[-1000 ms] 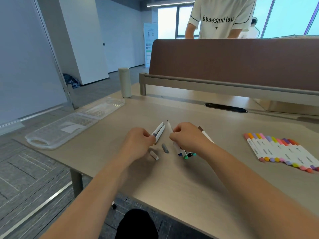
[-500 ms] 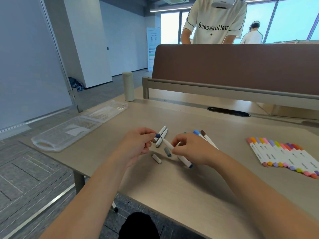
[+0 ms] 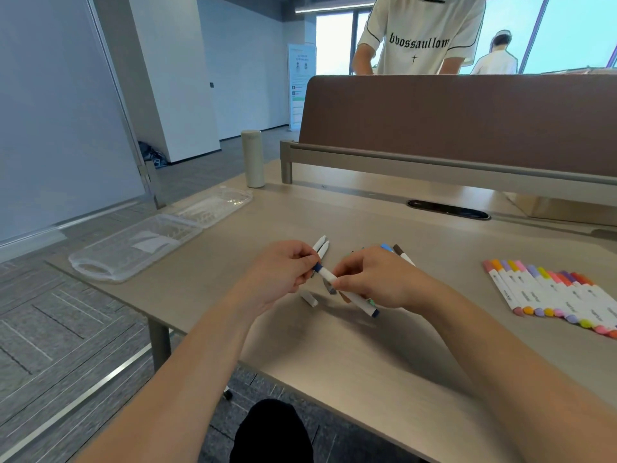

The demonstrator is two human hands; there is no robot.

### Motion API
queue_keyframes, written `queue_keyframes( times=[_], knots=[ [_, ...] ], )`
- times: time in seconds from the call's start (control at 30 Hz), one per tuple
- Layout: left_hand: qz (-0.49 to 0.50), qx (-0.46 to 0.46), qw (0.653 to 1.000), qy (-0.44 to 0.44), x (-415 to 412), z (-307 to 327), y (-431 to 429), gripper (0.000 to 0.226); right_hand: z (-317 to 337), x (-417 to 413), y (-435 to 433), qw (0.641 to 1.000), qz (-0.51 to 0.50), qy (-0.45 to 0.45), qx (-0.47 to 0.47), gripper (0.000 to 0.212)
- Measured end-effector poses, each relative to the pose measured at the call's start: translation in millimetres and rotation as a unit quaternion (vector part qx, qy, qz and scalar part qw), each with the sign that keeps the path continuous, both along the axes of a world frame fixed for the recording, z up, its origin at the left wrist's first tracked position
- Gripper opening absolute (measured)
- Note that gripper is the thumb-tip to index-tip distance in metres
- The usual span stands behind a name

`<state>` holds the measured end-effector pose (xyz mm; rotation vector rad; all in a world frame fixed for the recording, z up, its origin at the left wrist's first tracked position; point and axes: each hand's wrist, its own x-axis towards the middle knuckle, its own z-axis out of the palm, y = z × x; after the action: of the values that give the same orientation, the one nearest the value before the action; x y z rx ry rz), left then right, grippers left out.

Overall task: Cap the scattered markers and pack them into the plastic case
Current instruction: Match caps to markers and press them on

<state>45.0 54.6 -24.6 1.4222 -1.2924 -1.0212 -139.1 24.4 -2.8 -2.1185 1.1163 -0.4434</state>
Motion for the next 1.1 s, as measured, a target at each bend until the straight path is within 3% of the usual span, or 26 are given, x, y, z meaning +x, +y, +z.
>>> queue_keyframes(
  times=[0.3,0.57,0.67,0.87,1.1],
  knots=[
    [0.067,-0.027,0.997,-0.025,-0.5,2.9,-7.9,0.014,-3.9,7.1,-7.9,0.997,-0.069,0.001,-0.038,0.012],
    [0.090,-0.020,0.991,-0.102,8.3,-4.4,-6.2,0.011,-6.0,32.8,-26.5,0.948,-0.174,0.251,-0.089,0.029],
    [0.074,-0.019,0.983,-0.164,11.7,-6.8,-4.9,0.010,-1.2,41.4,-29.9,0.925,-0.156,0.340,-0.072,0.020],
    [0.010,-0.009,0.959,-0.283,20.2,-6.1,2.6,0.012,-14.1,34.3,-26.3,0.944,-0.159,0.227,-0.180,0.010],
    [-0.116,-0.008,0.931,-0.345,20.4,-15.2,-3.6,0.017,-19.4,57.7,-39.3,0.957,-0.165,0.180,-0.155,0.008]
  ],
)
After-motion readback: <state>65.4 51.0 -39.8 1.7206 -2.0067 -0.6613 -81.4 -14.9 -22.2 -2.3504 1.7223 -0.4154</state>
